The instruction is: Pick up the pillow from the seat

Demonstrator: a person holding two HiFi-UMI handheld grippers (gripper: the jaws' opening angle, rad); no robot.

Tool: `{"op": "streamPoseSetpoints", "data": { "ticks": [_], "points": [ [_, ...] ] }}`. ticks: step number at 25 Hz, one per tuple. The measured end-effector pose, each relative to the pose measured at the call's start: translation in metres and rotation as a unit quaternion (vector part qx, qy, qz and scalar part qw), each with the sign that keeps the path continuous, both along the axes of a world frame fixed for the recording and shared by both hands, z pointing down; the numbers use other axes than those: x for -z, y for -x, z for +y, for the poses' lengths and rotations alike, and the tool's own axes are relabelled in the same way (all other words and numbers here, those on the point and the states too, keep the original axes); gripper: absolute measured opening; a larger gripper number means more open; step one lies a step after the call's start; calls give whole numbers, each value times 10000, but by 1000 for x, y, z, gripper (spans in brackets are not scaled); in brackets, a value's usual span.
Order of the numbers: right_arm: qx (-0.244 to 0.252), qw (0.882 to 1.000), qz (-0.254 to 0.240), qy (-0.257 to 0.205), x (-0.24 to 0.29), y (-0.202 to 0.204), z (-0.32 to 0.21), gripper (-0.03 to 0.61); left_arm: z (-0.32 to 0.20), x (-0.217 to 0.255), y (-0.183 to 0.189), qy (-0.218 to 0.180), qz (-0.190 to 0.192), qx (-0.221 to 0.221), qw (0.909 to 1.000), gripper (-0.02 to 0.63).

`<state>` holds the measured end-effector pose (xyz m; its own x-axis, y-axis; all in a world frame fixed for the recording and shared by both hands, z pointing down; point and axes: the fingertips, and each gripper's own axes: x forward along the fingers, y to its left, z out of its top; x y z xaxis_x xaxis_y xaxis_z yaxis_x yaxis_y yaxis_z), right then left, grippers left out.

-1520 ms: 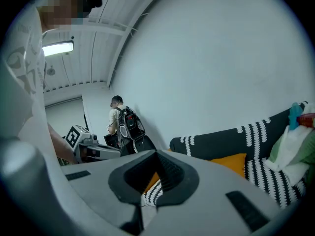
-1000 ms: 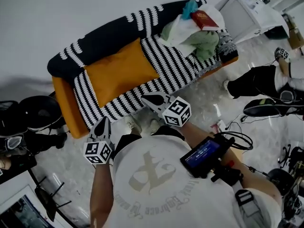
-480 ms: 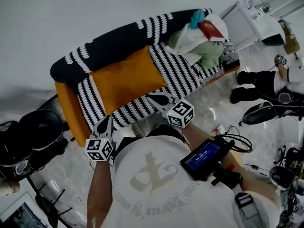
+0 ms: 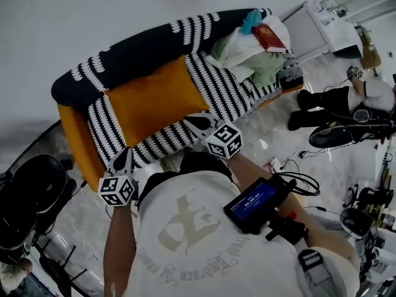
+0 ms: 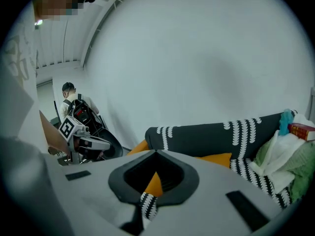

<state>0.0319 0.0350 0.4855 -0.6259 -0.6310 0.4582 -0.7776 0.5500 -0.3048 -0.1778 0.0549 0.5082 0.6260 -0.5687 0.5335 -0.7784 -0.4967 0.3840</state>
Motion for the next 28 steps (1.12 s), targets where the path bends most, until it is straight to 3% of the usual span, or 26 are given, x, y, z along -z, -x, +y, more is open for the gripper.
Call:
{"op": "streamPoseSetpoints", "data": {
  "ticks": [3, 9, 15, 18, 28],
  "points": [
    [101, 9999, -26, 76, -6, -13, -19, 12, -16, -6, -14, 62, -100, 56, 9999, 11],
    [345, 9990, 17, 278, -14, -5, -22, 12, -8, -9, 2, 323, -203, 424, 9984, 11],
    [421, 9968, 158, 654, -65, -62, -71, 12, -59, -53, -40, 603, -440, 514, 9959, 11],
    [600, 9939, 239, 890, -89, -67, -79, 12, -67, -67, -39, 762, -434, 708, 9936, 11],
    [619, 9840, 692, 1518, -177, -111, -119, 12, -74, -159, -32, 1762, -879, 1256, 9723, 12]
  ]
}}
